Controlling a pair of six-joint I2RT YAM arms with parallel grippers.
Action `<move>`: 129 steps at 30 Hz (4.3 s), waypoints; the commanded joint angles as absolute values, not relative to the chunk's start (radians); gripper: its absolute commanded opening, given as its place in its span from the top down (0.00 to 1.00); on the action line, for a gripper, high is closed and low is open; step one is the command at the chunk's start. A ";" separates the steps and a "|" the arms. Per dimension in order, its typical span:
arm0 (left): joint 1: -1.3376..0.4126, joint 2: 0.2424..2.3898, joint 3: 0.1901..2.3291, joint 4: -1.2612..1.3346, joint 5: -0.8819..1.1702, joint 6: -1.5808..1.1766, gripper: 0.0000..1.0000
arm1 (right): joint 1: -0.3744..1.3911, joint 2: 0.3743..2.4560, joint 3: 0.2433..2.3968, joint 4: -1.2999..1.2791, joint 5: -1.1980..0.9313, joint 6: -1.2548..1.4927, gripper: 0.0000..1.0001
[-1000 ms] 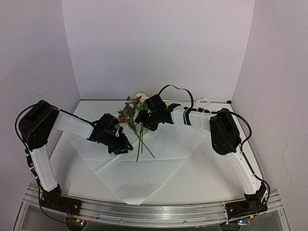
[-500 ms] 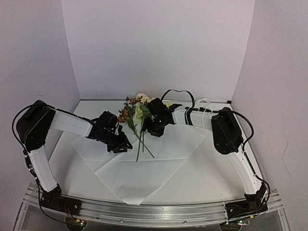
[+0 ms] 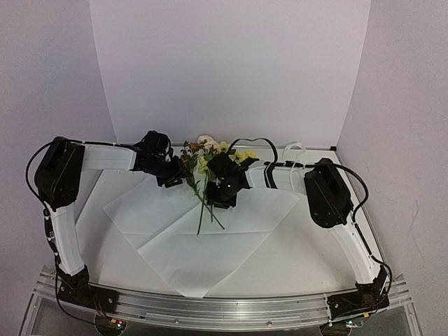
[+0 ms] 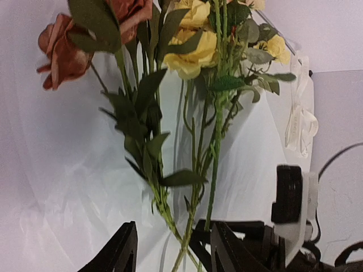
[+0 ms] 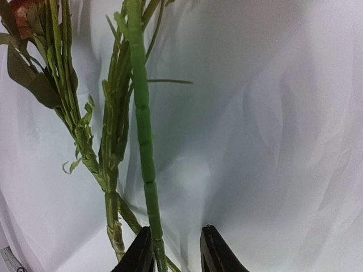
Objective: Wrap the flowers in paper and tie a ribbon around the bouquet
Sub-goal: Adjust the fake flower on the flattened wrapping paper.
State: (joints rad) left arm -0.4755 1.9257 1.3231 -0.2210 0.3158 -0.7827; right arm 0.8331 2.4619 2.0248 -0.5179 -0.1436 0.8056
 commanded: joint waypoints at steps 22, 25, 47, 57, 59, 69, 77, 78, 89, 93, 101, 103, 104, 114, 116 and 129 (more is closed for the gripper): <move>-0.478 2.233 1.714 -0.404 0.214 -0.677 0.82 | 0.829 2.371 1.884 -0.494 -0.183 0.734 1.00; -0.477 2.226 1.750 -0.425 0.195 -0.656 0.91 | 0.826 2.374 1.873 -0.494 -0.192 0.729 1.00; -0.463 2.418 2.148 -0.768 0.333 -0.362 1.00 | 0.812 2.362 1.850 -0.495 -0.210 0.711 1.00; -0.420 2.369 2.220 -0.833 0.293 -0.337 1.00 | 0.804 2.372 1.849 -0.501 -0.210 0.724 0.99; -0.416 2.337 2.218 -0.848 0.273 -0.326 1.00 | 0.804 2.372 1.850 -0.504 -0.210 0.727 0.99; -0.413 2.241 2.189 -0.864 0.305 -0.288 1.00 | 0.804 2.375 1.854 -0.505 -0.210 0.730 0.99; -0.441 2.284 2.136 -0.809 0.371 -0.333 1.00 | 0.805 2.369 1.858 -0.505 -0.210 0.742 0.99; -0.452 2.289 2.127 -0.793 0.368 -0.331 1.00 | 0.805 2.365 1.859 -0.505 -0.210 0.743 0.99; -0.477 2.381 2.054 -0.677 0.330 -0.330 1.00 | 0.805 2.347 1.883 -0.511 -0.215 0.742 0.99; -0.477 2.404 2.033 -0.675 0.309 -0.316 1.00 | 0.805 2.329 1.900 -0.523 -0.211 0.739 0.98; -0.477 2.410 2.002 -0.638 0.314 -0.340 1.00 | 0.814 2.257 1.906 -0.550 -0.178 0.773 0.98; -0.477 2.406 1.995 -0.632 0.315 -0.345 1.00 | 0.815 2.241 1.905 -0.553 -0.177 0.783 0.98; -0.477 2.404 1.993 -0.630 0.314 -0.346 1.00 | 0.816 2.233 1.905 -0.556 -0.176 0.790 0.98; -0.477 2.392 1.968 -0.604 0.318 -0.373 1.00 | 0.847 2.259 1.909 -0.566 -0.179 0.884 0.94; -0.477 2.389 1.964 -0.599 0.318 -0.377 1.00 | 0.855 2.280 1.918 -0.561 -0.191 0.899 0.93; -0.476 2.364 1.934 -0.578 0.329 -0.408 0.94 | 0.860 2.250 1.845 -0.491 -0.221 0.926 0.53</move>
